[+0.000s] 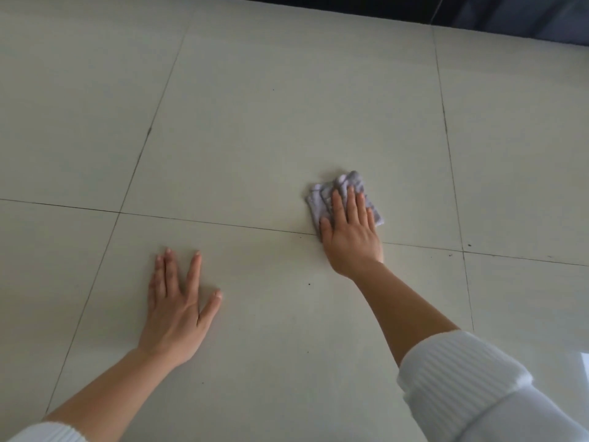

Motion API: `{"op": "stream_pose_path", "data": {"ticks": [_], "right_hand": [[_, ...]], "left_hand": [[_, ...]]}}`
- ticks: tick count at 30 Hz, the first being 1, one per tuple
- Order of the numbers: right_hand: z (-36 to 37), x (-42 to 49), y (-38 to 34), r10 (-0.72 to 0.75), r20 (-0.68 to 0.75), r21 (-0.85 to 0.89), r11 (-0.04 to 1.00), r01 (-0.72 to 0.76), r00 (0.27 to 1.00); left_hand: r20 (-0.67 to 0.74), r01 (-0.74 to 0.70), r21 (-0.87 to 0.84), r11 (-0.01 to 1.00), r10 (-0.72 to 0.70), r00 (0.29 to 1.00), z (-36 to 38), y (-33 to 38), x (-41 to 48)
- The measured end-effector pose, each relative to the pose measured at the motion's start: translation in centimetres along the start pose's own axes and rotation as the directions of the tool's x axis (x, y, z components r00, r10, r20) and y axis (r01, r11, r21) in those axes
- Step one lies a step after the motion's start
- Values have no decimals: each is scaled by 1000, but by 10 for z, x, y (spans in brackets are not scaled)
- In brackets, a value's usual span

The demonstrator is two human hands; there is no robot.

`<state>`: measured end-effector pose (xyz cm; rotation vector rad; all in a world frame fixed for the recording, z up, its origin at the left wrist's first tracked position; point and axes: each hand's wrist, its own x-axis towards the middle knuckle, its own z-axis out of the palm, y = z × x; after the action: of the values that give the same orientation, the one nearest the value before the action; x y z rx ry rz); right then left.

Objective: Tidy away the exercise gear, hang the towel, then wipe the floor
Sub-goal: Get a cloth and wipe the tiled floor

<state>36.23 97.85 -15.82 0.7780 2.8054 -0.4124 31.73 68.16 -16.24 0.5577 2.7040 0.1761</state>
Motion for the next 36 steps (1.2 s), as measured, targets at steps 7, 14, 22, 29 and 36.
{"op": "stream_pose_path", "data": {"ticks": [7,14,22,29,36], "right_hand": [[-8,-37,87,477,-64,117,876,-468,877],[-1,-64,71,715,-129,349,681,-644,687],[47,-120,-56,-77,-142,114,989,94,987],[39,-107,-9,-533,15,-73,843,532,846],[1,-48,32,272,-54,64,961,-268,961]], "left_hand": [[0,12,-23,1000,-12,1000,0,5,2],[103,-38,8,999,37,994,-28,-18,1],[120,79,70,994,-87,989,-42,-39,9],[104,12,42,999,-16,994,-40,-27,29],[61,46,43,998,-48,997,-40,-77,6]]}}
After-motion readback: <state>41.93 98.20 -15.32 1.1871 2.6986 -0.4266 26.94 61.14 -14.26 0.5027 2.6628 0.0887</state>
